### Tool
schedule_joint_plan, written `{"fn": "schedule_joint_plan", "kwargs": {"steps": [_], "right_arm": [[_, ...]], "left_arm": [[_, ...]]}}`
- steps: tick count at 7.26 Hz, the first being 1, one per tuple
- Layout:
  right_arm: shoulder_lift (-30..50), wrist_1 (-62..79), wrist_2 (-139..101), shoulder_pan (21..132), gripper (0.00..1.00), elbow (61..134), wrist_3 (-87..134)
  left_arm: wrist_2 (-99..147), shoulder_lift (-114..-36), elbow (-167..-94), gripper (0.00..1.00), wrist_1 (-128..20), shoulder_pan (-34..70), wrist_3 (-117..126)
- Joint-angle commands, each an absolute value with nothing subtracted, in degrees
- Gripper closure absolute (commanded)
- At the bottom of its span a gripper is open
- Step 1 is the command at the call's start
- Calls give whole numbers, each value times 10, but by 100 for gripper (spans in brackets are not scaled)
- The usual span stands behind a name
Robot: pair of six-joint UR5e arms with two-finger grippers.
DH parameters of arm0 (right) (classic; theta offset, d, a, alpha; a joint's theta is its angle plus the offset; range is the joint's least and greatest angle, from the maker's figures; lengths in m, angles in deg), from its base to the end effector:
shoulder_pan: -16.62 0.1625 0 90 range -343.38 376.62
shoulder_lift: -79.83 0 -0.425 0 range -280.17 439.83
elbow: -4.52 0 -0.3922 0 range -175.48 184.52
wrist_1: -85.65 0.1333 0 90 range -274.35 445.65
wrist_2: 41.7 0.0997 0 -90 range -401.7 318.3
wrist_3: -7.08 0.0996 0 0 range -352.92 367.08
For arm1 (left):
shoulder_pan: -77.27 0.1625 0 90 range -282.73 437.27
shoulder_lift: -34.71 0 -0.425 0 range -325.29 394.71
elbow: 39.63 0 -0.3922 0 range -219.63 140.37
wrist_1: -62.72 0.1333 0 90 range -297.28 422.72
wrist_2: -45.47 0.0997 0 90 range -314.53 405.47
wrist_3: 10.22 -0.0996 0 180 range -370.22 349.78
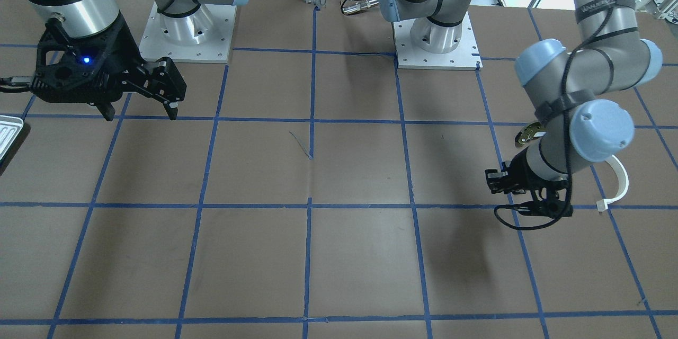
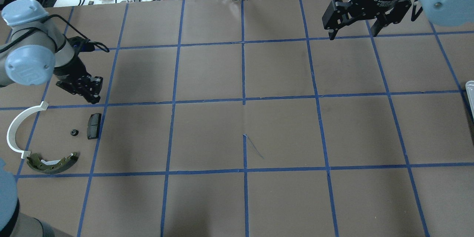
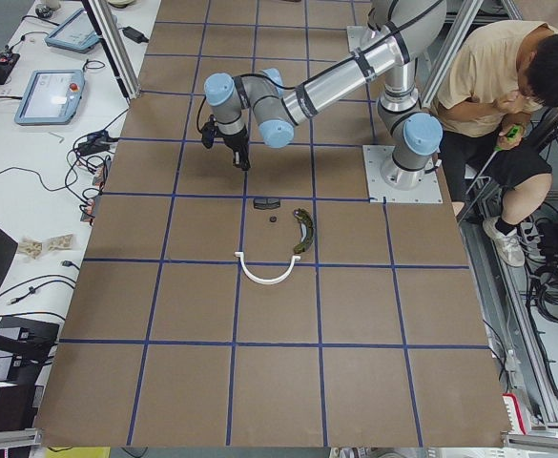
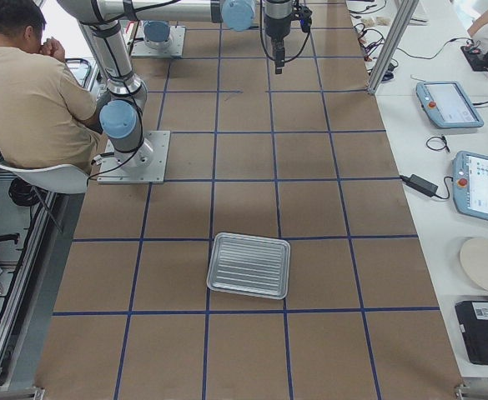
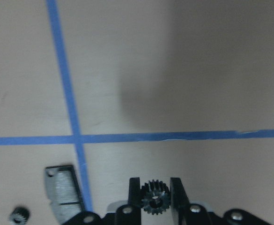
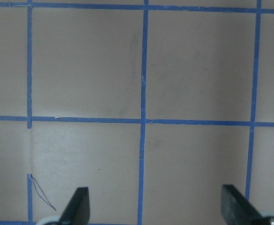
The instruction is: Place bearing gear from tray to pile
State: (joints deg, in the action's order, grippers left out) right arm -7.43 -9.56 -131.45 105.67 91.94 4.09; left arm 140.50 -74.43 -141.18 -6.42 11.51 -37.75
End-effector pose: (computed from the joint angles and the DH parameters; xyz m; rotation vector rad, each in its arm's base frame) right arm 0.1251 -0.5227 0.4955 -0.0561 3.1367 -0.1385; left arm 0.1155 -0.5599 0.2490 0.1014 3.1215 0.3015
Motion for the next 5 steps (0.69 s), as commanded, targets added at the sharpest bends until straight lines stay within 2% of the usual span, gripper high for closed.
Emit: {"fn": "schedule_joint_plan", "kwargs": {"steps": [1,5], "right_arm": [[-75,-95,-1314,1057,0,919,40],[-75,-95,-1314,1057,0,920,40]], "left_arm": [[1406,-751,-1433,100,-57,211,-498],[1406,-754,-1483,100,-17,253,-555]]}}
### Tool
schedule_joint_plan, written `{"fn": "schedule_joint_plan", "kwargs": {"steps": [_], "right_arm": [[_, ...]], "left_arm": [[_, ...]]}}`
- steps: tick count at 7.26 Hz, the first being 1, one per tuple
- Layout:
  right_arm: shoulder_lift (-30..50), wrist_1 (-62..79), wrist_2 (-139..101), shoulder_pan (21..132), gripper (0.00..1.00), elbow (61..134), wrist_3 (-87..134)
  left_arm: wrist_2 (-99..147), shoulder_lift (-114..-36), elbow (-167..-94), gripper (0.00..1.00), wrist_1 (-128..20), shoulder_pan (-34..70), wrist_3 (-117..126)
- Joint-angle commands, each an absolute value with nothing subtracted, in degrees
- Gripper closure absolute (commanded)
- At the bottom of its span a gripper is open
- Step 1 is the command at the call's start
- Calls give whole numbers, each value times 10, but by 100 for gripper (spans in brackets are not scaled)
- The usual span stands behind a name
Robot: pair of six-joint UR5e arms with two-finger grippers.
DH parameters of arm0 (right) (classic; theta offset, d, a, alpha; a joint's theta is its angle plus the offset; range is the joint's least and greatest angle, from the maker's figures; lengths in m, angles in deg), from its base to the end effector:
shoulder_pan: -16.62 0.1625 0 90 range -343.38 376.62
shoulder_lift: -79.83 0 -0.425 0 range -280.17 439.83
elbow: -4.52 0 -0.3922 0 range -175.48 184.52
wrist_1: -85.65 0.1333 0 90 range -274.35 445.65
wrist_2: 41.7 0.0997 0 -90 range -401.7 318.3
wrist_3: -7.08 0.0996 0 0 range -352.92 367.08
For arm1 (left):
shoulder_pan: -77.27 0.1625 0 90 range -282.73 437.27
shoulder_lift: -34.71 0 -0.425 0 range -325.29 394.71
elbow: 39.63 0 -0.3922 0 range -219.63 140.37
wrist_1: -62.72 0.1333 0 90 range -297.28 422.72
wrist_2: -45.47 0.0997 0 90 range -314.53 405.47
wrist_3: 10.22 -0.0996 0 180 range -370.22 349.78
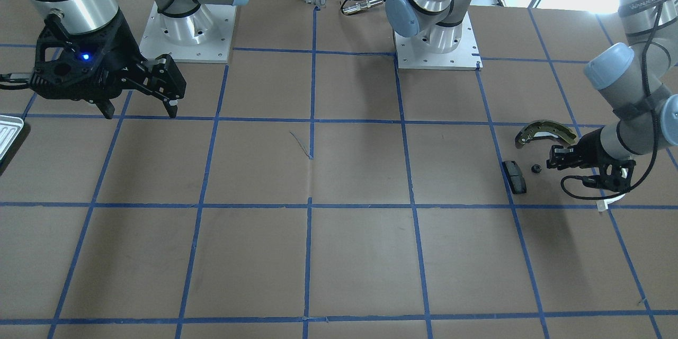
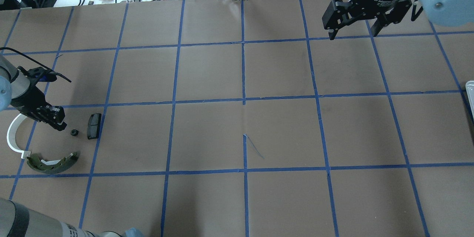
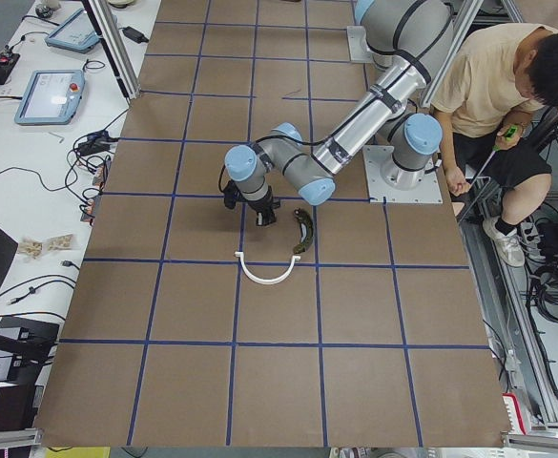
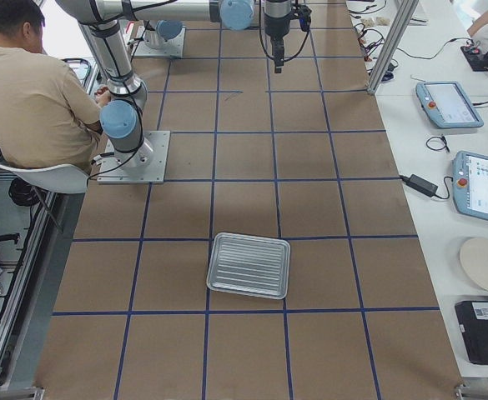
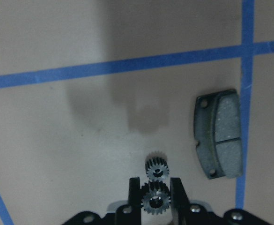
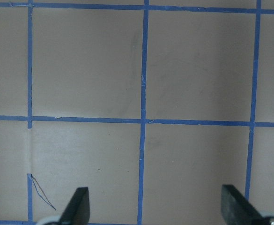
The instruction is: Place bearing gear from tray to pile
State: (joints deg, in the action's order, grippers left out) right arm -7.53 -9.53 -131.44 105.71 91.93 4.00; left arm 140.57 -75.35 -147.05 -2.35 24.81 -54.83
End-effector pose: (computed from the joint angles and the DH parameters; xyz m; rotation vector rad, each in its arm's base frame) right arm 0.1255 -0.5220 0.4964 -0.0597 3.1365 -0.1407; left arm 0.2260 -0.4983 0.2046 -0.2027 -3.0389 -0.3416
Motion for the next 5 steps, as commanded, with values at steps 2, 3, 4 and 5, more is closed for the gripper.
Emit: {"fn": "schedule_joint_plan", "kwargs": {"steps": [2,3,4,5], "right_arm": [[-75,-95,-1314,1057,0,920,40],[-75,-95,-1314,1057,0,920,40],[-75,-95,-1314,1057,0,920,40],[-75,-94,-1314,1057,0,920,40]], "left_arm": [[1405,-757,-1489,100,-16,253,-554],[1405,-763,-1483,100,-15,253,-556],[1405,-768,-1480,100,-14,253,-554],[1405,-776,-1483,100,10,253,-556]]}}
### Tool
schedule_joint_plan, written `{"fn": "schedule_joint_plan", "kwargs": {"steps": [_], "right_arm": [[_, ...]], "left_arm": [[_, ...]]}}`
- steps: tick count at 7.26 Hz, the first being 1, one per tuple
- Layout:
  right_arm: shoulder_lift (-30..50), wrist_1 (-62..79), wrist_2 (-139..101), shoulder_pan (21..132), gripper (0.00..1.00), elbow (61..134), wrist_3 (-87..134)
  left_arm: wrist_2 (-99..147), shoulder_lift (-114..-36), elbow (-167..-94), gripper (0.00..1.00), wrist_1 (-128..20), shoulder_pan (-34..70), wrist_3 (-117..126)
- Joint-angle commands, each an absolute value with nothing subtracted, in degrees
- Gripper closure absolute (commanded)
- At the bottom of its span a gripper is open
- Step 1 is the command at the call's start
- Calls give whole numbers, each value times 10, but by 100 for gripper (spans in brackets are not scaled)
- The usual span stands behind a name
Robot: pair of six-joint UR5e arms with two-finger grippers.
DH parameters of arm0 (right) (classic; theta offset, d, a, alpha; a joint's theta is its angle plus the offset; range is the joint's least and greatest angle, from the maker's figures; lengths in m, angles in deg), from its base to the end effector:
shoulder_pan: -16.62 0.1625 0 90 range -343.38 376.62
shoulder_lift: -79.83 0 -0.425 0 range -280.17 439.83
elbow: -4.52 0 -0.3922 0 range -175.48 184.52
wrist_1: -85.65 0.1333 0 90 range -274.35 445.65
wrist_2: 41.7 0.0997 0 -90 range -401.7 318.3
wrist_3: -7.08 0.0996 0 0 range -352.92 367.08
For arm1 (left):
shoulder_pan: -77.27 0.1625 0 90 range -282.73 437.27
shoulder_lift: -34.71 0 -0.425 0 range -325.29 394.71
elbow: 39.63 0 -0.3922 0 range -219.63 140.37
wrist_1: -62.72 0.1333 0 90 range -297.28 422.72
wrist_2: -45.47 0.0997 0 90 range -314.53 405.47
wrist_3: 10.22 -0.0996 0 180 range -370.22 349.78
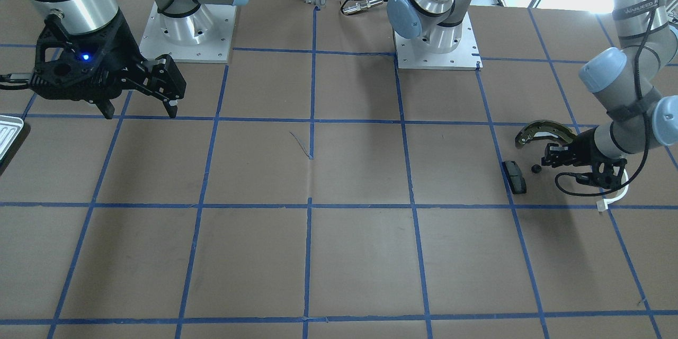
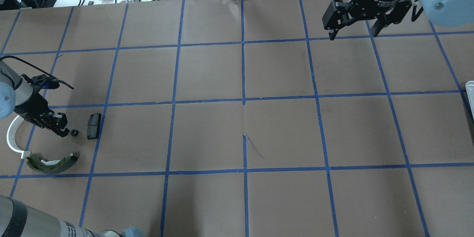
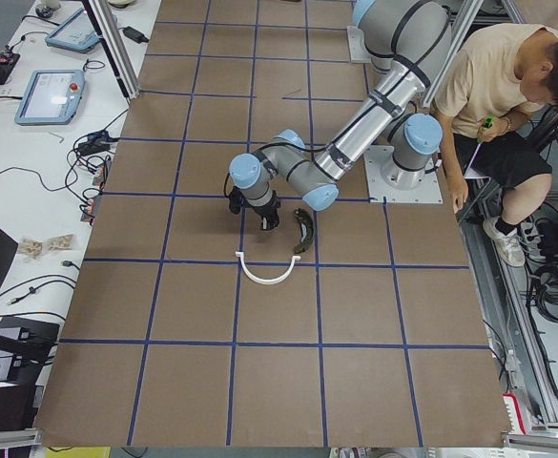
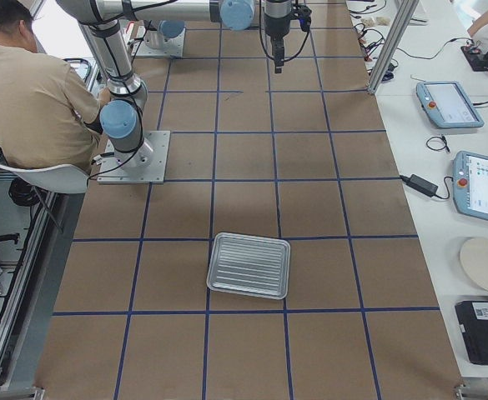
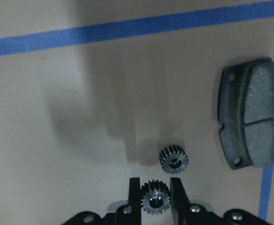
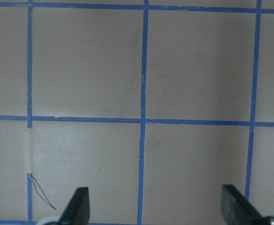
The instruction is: Place bearing gear from tray to pile
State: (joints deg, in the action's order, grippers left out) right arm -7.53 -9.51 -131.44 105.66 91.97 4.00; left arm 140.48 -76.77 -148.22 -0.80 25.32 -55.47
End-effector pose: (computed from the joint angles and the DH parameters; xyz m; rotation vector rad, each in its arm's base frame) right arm 0.1250 -0.5221 0.4960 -0.0583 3.1366 -0.1391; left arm 0.2281 -0.4937 0.1856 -0.2059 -3.0213 -0.3577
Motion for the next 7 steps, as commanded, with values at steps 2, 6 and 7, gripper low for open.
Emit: {"fn": "schedule_joint_plan", "kwargs": {"steps": [2,6,7], "right_arm": [[-75,-94,-1314,1057,0,920,38],[-75,-94,-1314,1057,0,920,33],[-75,-94,-1314,1057,0,920,33]], "left_arm": [[1406,-785,-1484,100,31,253,-554],[1408,-764,-1476,0,9,248,-551],[1409,-752,-1457,0,-9,244,-550]]}}
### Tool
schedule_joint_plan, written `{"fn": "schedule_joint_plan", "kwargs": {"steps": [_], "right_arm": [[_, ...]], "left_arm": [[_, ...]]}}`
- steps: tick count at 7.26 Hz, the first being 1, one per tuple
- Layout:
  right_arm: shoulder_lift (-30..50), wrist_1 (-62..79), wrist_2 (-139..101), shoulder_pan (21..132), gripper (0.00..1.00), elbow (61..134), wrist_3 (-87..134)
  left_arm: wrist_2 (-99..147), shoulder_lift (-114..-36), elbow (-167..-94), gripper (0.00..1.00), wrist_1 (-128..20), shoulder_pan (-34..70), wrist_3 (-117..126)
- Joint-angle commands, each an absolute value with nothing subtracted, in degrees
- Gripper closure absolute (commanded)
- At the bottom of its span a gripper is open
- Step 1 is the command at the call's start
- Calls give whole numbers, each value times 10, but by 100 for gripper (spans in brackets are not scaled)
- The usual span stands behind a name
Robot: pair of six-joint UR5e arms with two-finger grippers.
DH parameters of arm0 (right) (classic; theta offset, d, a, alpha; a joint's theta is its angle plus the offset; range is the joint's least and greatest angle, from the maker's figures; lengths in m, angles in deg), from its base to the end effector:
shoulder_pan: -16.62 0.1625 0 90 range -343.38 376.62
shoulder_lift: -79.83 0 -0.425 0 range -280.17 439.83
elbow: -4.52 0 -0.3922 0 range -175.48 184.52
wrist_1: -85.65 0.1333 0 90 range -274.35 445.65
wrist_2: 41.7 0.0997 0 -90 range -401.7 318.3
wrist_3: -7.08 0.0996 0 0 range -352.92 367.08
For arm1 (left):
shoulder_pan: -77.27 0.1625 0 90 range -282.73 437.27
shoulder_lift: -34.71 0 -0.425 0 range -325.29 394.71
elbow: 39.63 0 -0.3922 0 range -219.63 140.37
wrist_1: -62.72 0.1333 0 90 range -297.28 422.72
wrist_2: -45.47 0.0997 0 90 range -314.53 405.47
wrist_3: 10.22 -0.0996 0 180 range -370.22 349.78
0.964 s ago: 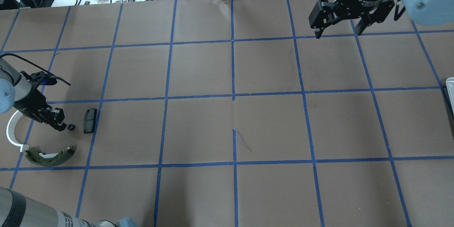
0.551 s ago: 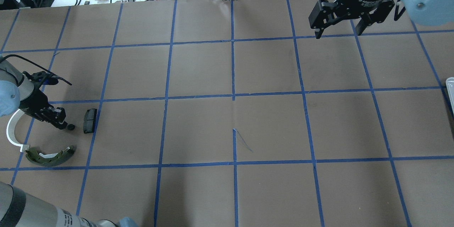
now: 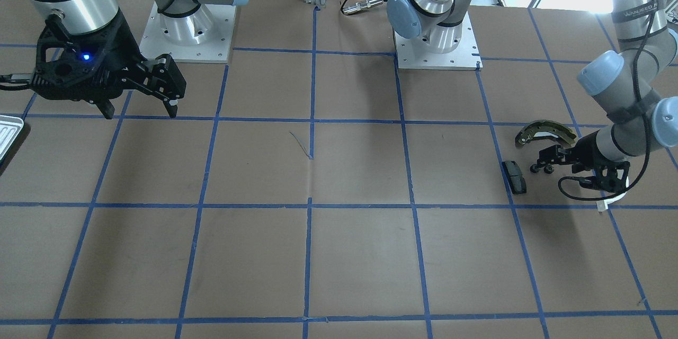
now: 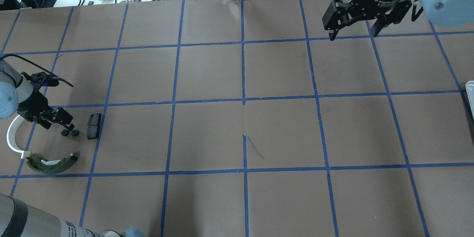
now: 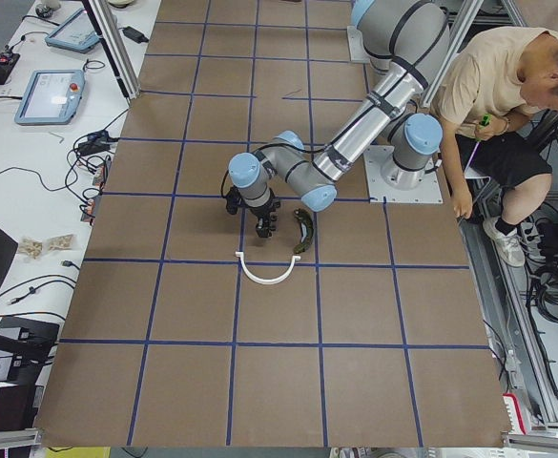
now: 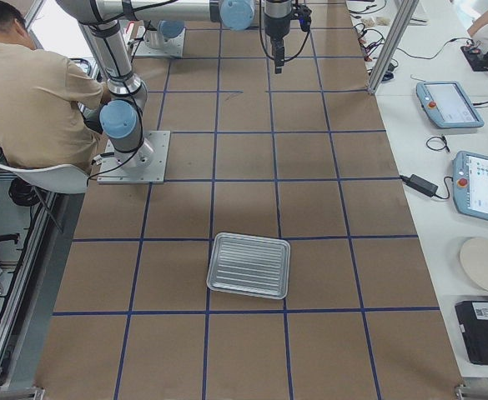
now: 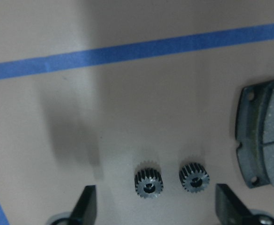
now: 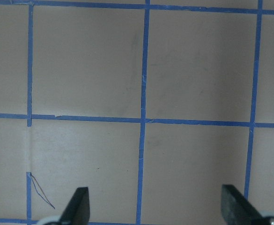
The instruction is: Place bearing gear from tray to pile
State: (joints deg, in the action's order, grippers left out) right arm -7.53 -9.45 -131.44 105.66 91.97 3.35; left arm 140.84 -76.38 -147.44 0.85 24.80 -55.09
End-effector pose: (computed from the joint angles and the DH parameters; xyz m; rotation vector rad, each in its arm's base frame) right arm 0.1250 -0.5220 0.4959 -0.0761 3.1367 -0.1374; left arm 0.2292 -0.5018 0.1967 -0.2102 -3.0652 -0.3128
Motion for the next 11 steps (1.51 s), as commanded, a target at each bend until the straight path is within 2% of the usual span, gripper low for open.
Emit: {"fn": "schedule_joint_plan", "kwargs": {"steps": [1,3,7,11], "right_arm": [[-75,-94,-1314,1057,0,920,33],[-74,-94,-1316,1057,0,920,31],[-74,-96,-1316,1057,0,920,31],[-71,-97,-1316,1055,0,918,31]], "left_arm": [[1408,-733,-1422,0,-61,235,-539],[1402,-686,-1381,0,-112,155,-478],[1376,-584,-1379,0,-158,-30,-319],[1356,-523,-1379,0,-223,-104,-226]]}}
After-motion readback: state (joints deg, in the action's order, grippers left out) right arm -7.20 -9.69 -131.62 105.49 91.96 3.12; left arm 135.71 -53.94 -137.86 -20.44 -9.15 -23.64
